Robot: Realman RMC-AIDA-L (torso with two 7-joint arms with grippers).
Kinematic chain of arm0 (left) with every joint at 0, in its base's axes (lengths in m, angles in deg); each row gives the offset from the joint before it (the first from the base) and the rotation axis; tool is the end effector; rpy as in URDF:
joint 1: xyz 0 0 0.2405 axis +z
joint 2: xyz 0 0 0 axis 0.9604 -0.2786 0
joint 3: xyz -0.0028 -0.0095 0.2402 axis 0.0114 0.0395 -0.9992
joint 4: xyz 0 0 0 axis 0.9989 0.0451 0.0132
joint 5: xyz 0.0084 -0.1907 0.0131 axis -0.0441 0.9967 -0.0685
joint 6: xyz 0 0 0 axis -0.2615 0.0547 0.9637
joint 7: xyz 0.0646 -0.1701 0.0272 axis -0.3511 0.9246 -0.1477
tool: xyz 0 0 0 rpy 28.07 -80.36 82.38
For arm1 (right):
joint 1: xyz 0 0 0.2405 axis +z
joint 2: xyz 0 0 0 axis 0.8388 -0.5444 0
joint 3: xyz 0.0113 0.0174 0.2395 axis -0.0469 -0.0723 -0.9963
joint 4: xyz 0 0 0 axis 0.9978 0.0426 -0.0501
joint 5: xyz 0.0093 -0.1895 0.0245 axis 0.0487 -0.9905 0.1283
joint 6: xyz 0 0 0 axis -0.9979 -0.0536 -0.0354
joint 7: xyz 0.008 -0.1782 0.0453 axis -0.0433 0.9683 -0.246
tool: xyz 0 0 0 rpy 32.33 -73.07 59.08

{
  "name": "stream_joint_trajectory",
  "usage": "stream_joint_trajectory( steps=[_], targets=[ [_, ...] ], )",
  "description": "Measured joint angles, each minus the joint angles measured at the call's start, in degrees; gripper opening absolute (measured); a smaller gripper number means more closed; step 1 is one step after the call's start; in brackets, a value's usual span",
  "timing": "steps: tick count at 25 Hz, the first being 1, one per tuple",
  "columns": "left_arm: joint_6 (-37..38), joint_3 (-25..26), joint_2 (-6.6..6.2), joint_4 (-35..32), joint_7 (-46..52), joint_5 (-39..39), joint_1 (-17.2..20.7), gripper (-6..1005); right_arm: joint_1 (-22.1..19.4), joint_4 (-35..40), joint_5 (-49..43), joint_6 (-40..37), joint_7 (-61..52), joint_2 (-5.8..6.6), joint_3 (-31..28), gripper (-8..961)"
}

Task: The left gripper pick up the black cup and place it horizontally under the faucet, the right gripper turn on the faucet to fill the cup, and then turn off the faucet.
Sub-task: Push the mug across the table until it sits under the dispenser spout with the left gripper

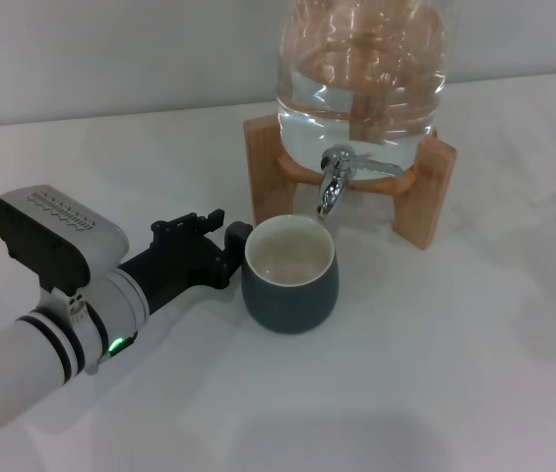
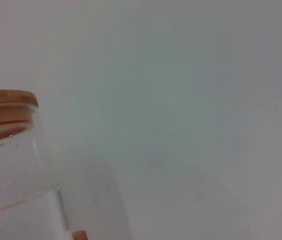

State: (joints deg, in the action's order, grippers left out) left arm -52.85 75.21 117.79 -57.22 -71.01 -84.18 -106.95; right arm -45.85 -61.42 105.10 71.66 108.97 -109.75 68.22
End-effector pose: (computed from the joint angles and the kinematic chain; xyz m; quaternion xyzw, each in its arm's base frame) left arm -0.1940 0.3607 -0.1397 -0.9041 -0.2070 -0.2067 0.3115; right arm 0.3462 0.2980 0.0988 -0.7003 0.3075 0.3882 0.5140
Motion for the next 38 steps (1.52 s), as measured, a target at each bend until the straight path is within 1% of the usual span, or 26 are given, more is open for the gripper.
stream_joint_trajectory(
  steps=[14,17,24,38],
  targets=[
    [0.0,-0.1,-0.06,0.5,-0.1,-0.9,0.3,411,-0.1,0.0,0.0,0.0,0.0,0.0,0.0,842],
    [0.0,-0.1,-0.1,0.4,-0.1,-1.4,0.4,447,-0.2,0.0,0.0,0.0,0.0,0.0,0.0,842],
    [2.2,-0.1,-0.08,0.5,-0.3,-2.2,0.3,447,-0.2,0.0,0.1,0.1,0.0,0.0,-0.1,842],
    [2.3,-0.1,-0.17,0.6,-2.0,-3.3,0.0,446,-0.3,0.0,0.1,0.1,0.0,0.18,-0.3,842]
  ],
)
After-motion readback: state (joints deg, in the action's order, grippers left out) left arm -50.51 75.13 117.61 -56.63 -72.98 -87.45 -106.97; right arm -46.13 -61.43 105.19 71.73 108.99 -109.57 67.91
